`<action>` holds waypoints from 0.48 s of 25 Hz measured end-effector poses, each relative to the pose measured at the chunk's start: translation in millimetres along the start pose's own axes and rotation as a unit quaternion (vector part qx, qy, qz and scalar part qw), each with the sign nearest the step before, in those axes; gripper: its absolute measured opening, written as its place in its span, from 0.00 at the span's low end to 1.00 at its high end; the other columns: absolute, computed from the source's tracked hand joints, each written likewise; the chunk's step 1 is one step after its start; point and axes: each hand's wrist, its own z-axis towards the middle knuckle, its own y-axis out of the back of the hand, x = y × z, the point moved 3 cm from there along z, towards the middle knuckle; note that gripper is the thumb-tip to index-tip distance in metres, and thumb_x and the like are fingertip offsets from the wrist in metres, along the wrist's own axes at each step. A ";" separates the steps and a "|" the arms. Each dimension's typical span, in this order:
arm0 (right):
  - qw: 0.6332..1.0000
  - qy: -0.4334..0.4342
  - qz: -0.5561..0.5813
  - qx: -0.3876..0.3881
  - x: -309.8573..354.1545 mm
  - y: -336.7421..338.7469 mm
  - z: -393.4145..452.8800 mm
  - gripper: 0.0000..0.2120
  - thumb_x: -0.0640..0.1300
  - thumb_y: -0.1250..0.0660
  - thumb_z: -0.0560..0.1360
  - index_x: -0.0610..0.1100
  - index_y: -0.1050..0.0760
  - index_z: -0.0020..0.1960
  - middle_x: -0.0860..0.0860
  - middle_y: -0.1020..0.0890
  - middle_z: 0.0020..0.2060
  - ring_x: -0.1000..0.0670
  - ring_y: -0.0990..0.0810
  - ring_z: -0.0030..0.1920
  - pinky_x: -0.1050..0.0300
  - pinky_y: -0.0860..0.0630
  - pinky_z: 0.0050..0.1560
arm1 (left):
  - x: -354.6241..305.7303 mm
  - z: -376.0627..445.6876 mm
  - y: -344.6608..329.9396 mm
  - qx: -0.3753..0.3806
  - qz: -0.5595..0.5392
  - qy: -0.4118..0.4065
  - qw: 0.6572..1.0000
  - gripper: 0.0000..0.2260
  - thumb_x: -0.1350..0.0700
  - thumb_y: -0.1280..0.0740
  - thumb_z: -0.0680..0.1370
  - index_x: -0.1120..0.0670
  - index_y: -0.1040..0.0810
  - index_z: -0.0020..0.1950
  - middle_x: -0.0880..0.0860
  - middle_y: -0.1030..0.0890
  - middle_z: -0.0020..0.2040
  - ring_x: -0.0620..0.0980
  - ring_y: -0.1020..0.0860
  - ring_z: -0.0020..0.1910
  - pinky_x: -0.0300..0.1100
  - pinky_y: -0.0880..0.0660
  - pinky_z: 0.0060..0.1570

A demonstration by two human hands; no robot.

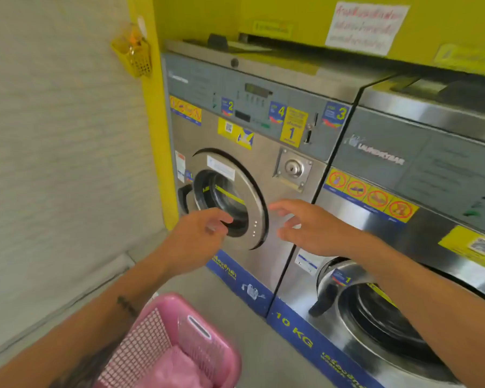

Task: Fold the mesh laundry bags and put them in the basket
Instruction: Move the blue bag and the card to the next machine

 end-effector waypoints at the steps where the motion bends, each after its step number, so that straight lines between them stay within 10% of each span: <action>1: 1.000 0.002 -0.007 -0.023 4.2 29.3 -14.1 0.24 0.42 0.31 0.75 0.52 0.30 0.70 0.50 0.26 0.63 0.54 0.21 0.50 0.67 0.26 0.45 | -33.3 7.6 0.6 0.022 0.000 -0.038 0.999 0.12 0.60 0.36 0.77 0.43 0.19 0.48 0.44 0.18 0.38 0.48 0.23 0.33 0.43 0.23 0.36; 7: 0.982 -0.013 -0.049 -0.181 12.8 168.6 -116.3 0.23 0.43 0.30 0.76 0.55 0.29 0.68 0.53 0.25 0.62 0.53 0.20 0.55 0.54 0.23 0.58 | -209.9 40.8 -24.4 0.103 0.043 -0.270 0.956 0.09 0.56 0.33 0.76 0.42 0.19 0.51 0.47 0.17 0.45 0.45 0.17 0.43 0.45 0.22 0.47; 12: 0.952 -0.077 -0.126 -0.269 -5.0 236.7 -199.2 0.24 0.46 0.32 0.77 0.56 0.32 0.71 0.52 0.25 0.63 0.52 0.21 0.57 0.52 0.24 0.59 | -322.2 46.7 -83.7 0.150 0.050 -0.388 0.908 0.08 0.55 0.33 0.77 0.42 0.20 0.51 0.46 0.16 0.41 0.41 0.19 0.40 0.39 0.27 0.38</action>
